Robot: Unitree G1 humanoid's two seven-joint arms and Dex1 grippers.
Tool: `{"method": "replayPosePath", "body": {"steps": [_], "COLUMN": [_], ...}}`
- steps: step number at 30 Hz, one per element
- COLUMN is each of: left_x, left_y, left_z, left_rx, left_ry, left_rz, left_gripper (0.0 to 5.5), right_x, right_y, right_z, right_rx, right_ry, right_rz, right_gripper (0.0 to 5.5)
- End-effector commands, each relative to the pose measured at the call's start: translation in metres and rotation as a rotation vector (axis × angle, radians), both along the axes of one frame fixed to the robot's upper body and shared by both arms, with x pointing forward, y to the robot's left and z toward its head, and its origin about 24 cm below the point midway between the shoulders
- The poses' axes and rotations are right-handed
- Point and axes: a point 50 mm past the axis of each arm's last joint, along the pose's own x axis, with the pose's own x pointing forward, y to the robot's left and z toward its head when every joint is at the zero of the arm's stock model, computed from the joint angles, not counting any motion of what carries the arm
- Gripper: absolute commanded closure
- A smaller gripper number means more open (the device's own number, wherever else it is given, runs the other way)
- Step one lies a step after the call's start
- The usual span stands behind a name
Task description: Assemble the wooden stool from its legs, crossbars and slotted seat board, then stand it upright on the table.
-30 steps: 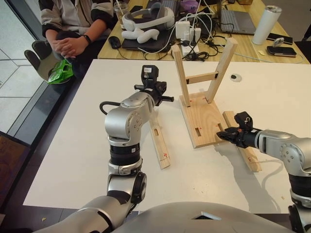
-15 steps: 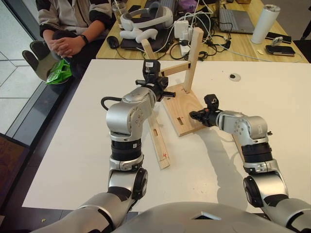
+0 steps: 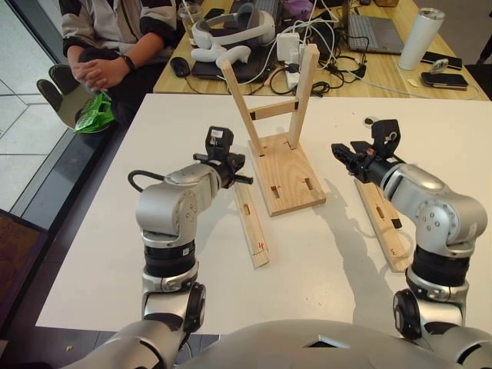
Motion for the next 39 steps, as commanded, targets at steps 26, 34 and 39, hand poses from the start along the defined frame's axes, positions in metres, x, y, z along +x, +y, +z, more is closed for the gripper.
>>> {"method": "replayPosePath", "body": {"steps": [26,34,39], "left_x": [-0.008,-0.006,-0.005], "left_y": [-0.011,-0.012,-0.013], "left_z": [0.005,0.008,0.009], "left_rx": [-0.019,-0.023,-0.026], "left_ry": [-0.037,-0.051,-0.056], "left_rz": [0.054,0.052,0.052], "left_gripper": [4.88,4.88,4.88], "right_x": [-0.058,-0.057,-0.051], "right_y": [-0.119,-0.118,-0.117], "right_z": [-0.066,-0.076,-0.079], "right_rx": [-0.135,-0.141,-0.186], "right_ry": [0.385,0.455,0.471], "right_rz": [-0.191,-0.146,-0.118], "right_gripper": [1.81,1.81,1.81]}}
